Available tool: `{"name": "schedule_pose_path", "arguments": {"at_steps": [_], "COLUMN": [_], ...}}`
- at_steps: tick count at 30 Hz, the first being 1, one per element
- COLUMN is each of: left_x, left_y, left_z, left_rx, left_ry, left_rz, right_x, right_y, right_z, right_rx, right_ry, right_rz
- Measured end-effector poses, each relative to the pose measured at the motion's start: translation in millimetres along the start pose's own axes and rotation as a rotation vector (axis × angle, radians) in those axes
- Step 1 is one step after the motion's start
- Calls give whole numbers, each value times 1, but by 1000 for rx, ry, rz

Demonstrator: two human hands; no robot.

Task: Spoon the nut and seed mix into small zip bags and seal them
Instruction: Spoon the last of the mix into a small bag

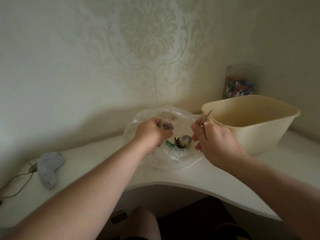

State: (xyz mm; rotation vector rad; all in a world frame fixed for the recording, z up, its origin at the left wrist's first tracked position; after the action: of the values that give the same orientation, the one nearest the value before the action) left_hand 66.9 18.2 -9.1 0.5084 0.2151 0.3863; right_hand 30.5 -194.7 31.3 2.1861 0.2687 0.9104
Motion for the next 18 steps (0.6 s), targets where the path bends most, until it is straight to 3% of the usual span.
{"name": "schedule_pose_path", "arguments": {"at_steps": [18], "left_x": [3], "left_y": [2], "left_z": [-30], "left_rx": [-35], "left_ry": [0], "left_rz": [2], "right_x": [-10], "right_y": [13], "right_z": [0], "right_rx": [283], "right_ry": [-141], "right_rz": [219]}}
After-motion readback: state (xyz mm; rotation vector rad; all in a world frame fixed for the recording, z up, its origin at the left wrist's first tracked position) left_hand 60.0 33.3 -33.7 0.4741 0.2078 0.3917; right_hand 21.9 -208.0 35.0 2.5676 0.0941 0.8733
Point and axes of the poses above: each hand's wrist, its own x-axis towards the middle knuckle, its own y-axis out of the back of the hand, z = x × y, the point moved 7 cm from there along x, towards the middle knuckle, and after that the axes turned 13 degrees about y, right-handed, at the moved point
